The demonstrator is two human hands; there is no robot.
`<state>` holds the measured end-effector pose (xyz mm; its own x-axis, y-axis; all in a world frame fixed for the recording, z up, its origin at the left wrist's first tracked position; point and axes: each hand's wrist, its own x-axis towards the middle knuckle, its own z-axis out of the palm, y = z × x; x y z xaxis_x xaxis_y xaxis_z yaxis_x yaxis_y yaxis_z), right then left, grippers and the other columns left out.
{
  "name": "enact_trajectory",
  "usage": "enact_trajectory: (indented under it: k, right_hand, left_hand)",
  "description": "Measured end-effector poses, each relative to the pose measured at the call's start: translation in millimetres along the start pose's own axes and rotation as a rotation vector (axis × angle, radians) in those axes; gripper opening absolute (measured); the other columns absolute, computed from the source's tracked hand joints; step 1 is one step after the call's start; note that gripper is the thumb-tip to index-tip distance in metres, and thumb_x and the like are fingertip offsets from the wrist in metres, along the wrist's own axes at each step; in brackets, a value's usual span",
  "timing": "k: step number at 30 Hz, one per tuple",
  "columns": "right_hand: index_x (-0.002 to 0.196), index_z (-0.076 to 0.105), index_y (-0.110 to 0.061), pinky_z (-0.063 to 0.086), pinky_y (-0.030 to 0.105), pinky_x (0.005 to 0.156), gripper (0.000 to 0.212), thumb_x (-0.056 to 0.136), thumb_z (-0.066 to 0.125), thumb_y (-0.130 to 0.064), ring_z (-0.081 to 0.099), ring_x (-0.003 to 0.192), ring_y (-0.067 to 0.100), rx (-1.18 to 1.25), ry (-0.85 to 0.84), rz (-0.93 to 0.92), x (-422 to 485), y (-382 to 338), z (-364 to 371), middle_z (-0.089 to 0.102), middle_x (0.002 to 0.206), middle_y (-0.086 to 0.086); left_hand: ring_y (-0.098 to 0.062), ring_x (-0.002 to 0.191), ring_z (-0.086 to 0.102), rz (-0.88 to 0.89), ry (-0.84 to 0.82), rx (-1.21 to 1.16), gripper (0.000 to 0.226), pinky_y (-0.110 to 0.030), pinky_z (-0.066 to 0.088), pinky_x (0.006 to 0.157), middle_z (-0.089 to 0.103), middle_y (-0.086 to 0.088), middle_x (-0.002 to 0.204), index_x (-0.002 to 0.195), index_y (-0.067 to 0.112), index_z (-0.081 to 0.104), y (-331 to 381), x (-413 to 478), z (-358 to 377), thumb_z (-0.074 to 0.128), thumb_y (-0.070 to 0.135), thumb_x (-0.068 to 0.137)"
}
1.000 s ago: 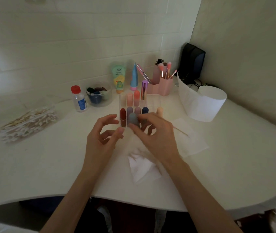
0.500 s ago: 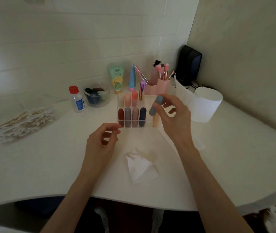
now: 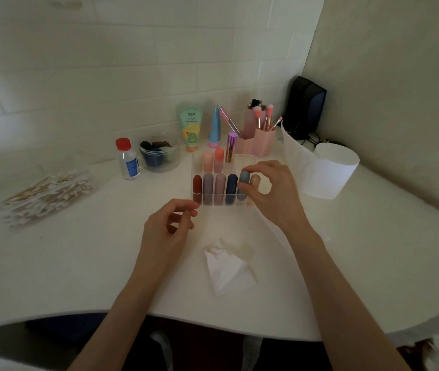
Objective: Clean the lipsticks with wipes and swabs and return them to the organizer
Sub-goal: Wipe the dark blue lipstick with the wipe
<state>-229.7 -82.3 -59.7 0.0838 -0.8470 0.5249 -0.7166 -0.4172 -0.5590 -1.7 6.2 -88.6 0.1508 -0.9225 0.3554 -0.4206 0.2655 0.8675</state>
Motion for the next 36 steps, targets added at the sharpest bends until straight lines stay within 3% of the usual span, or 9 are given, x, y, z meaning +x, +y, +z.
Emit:
enact_trajectory:
  k: [5,12,18,24,27,29,32,36]
  right_hand:
    - [0.109,0.073,-0.030,0.037,0.031,0.098,0.026,0.084,0.082,-0.029,0.052,0.111,0.019,-0.030,-0.094,0.042,1,4,0,0.061,0.114,-0.006]
    - [0.118,0.072,-0.030,0.037,0.031,0.099,0.045,0.077,0.087,-0.040,0.046,0.119,0.020,-0.040,-0.068,0.027,1,-2,1,0.055,0.127,-0.001]
    - [0.106,0.077,-0.027,0.037,0.040,0.100,0.032,0.077,0.086,-0.038,0.038,0.127,0.023,-0.141,-0.063,-0.032,8,-9,6,0.054,0.132,0.001]
    - [0.101,0.074,-0.030,0.037,0.032,0.104,0.022,0.081,0.084,-0.033,0.047,0.125,0.013,0.093,0.062,-0.044,4,-22,-6,0.060,0.125,-0.006]
    - [0.105,0.065,-0.019,0.048,0.032,0.101,0.022,0.088,0.079,-0.019,0.060,0.113,0.008,0.315,0.104,-0.074,-6,-39,-14,0.064,0.113,-0.014]
    - [0.109,0.059,-0.013,0.055,0.035,0.091,0.021,0.093,0.073,-0.017,0.067,0.099,0.012,0.382,0.055,-0.060,-15,-50,-14,0.068,0.104,-0.013]
    - [0.112,0.047,-0.029,0.061,0.036,0.078,0.025,0.097,0.067,-0.032,0.071,0.086,0.010,0.343,-0.111,-0.062,-30,-60,-9,0.072,0.099,-0.006]
    - [0.118,0.051,-0.032,0.057,0.051,0.091,0.035,0.093,0.057,-0.056,0.070,0.093,0.011,0.189,-0.268,-0.143,-46,-61,7,0.073,0.103,-0.011]
  left_hand:
    - [-0.012,0.072,0.068,-0.005,0.009,-0.020,0.027,-0.023,0.053,0.065,0.071,0.012,0.088,0.102,0.017,0.072,-1,0,1,0.055,-0.003,0.097]
    - [-0.012,0.073,0.068,0.015,-0.003,-0.008,0.025,-0.017,0.051,0.066,0.071,0.005,0.092,0.104,0.014,0.071,-1,1,0,0.054,-0.003,0.098]
    - [-0.012,0.074,0.069,0.026,-0.009,0.006,0.025,-0.017,0.053,0.067,0.072,0.005,0.092,0.105,0.014,0.072,-2,1,0,0.054,-0.003,0.098]
    - [-0.011,0.075,0.070,0.001,-0.014,-0.016,0.024,-0.021,0.056,0.068,0.072,0.010,0.093,0.105,0.016,0.071,0,0,-1,0.054,0.000,0.099]
    - [-0.012,0.076,0.071,-0.003,-0.016,-0.042,0.023,-0.023,0.054,0.064,0.071,0.015,0.092,0.104,0.017,0.071,3,0,1,0.054,0.003,0.100]
    - [-0.014,0.076,0.071,0.001,-0.015,-0.079,0.021,-0.024,0.052,0.062,0.072,0.012,0.093,0.105,0.018,0.070,6,-1,0,0.055,0.005,0.100]
    - [-0.019,0.077,0.071,0.021,-0.027,-0.152,0.015,-0.021,0.050,0.062,0.073,0.007,0.096,0.109,0.018,0.069,12,-3,-2,0.058,0.014,0.101]
    - [-0.019,0.073,0.070,0.038,-0.045,-0.210,0.024,-0.019,0.051,0.062,0.073,0.006,0.097,0.114,0.018,0.069,18,-4,-3,0.059,0.030,0.096]
